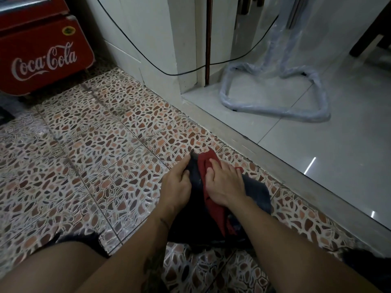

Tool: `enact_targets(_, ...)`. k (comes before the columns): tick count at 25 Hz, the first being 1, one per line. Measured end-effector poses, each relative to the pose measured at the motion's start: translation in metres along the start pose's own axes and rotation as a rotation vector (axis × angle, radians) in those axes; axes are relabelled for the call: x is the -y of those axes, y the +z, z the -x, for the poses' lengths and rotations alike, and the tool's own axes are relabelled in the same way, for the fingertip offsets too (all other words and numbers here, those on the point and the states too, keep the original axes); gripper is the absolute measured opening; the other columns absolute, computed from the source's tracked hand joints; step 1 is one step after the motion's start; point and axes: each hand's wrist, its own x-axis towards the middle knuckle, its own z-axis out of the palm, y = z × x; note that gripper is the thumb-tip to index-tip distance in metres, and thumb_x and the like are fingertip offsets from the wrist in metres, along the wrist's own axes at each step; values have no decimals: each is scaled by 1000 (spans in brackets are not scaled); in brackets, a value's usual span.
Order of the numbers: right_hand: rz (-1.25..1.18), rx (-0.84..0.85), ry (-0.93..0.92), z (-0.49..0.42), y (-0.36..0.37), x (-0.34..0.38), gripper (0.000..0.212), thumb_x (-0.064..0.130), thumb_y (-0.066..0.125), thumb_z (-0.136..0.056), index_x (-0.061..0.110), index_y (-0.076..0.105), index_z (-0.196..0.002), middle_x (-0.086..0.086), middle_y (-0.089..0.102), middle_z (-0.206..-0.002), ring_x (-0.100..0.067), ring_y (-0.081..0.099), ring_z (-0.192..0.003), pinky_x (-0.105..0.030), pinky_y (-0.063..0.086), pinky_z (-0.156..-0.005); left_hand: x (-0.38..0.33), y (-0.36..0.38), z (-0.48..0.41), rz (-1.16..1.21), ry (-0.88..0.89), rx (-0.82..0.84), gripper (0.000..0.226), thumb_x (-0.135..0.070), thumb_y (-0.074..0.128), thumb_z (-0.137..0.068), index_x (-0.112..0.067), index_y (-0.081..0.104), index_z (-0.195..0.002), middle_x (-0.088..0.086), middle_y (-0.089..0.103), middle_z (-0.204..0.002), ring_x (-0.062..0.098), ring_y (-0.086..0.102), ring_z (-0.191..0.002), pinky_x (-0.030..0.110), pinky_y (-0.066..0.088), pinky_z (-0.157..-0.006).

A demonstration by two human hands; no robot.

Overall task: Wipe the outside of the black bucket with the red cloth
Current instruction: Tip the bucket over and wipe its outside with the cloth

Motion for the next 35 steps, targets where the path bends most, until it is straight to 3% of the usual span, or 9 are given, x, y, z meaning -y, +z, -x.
enact_targets(4, -132, 191, 146, -46, -13, -33, 60, 42, 14, -97, 11, 60, -119, -21, 58, -138, -34, 54, -121, -44, 40, -103, 6, 5, 5, 64, 40, -24, 45, -10, 47, -97, -22, 56, -139, -3, 58, -140, 10, 51, -128, 26, 37, -110)
enact_targets(7, -151, 328, 296, -69, -21, -51, 53, 33, 23, -105, 4, 60, -129, -24, 51, -146, -35, 51, -129, -35, 37, -97, 11, 7, 7, 94, 30, -26, 45, -19, 45, -96, -27, 55, -139, -7, 55, -142, 5, 48, -129, 26, 35, -112)
enact_targets(10, -270, 304, 281, -86, -19, -36, 36, 13, 39, -98, -2, 67, -116, -26, 61, -133, -37, 60, -116, -37, 45, -94, 12, 10, 4, 101, 21, -30, 47, -21, 44, -95, -26, 55, -140, -8, 54, -143, 4, 47, -130, 27, 34, -112)
enact_targets(14, -389, 194, 121, -79, -19, 3, 29, 23, 45, -87, 16, 73, -91, -11, 73, -109, -29, 65, -95, -37, 51, -87, 10, 13, 2, 106, -2, -61, 46, -11, 47, -96, -24, 56, -139, -6, 56, -141, 6, 49, -130, 28, 36, -112)
enact_targets(20, -399, 45, -178, -7, -14, 10, 61, 24, 34, -81, 27, 66, -133, -1, 58, -147, -23, 49, -135, -36, 32, -117, -3, 16, -6, 137, -157, -39, 49, -10, 41, -96, -32, 54, -138, -7, 62, -129, 1, 54, -107, 15, 37, -93)
enact_targets(23, -305, -21, -235, 31, -11, -21, 64, 20, 34, -82, 29, 59, -140, -6, 49, -154, -23, 38, -144, -39, 19, -123, -10, 17, -15, 125, -232, -17, 48, -12, 41, -98, -23, 50, -144, 2, 56, -142, 15, 53, -122, 28, 39, -107)
enact_targets(27, -75, -39, 36, 47, -15, -84, 61, 35, 22, -96, 34, 34, -156, -6, 32, -164, -21, 20, -153, -50, 4, -125, -26, 20, -21, 141, -298, -117, 41, -15, 50, -96, -19, 58, -136, 4, 59, -138, 23, 53, -125, 33, 39, -108)
enact_targets(31, 57, -2, 261, 46, -21, -103, 57, 31, 18, -102, 29, 26, -158, -9, 30, -164, -27, 24, -151, -52, 12, -123, -25, 12, 8, -13, -34, -176, 32, -15, 53, -94, -18, 62, -126, 0, 62, -126, 15, 54, -114, 39, 44, -105)
enact_targets(35, 0, -14, 332, 37, -25, -68, 56, 24, 25, -100, 22, 35, -155, -11, 37, -160, -33, 28, -148, -53, 17, -122, 1, 4, 51, -306, 169, -36, 52, -22, 43, -98, -25, 36, -150, -12, 29, -160, 14, 38, -134, 42, 32, -114)
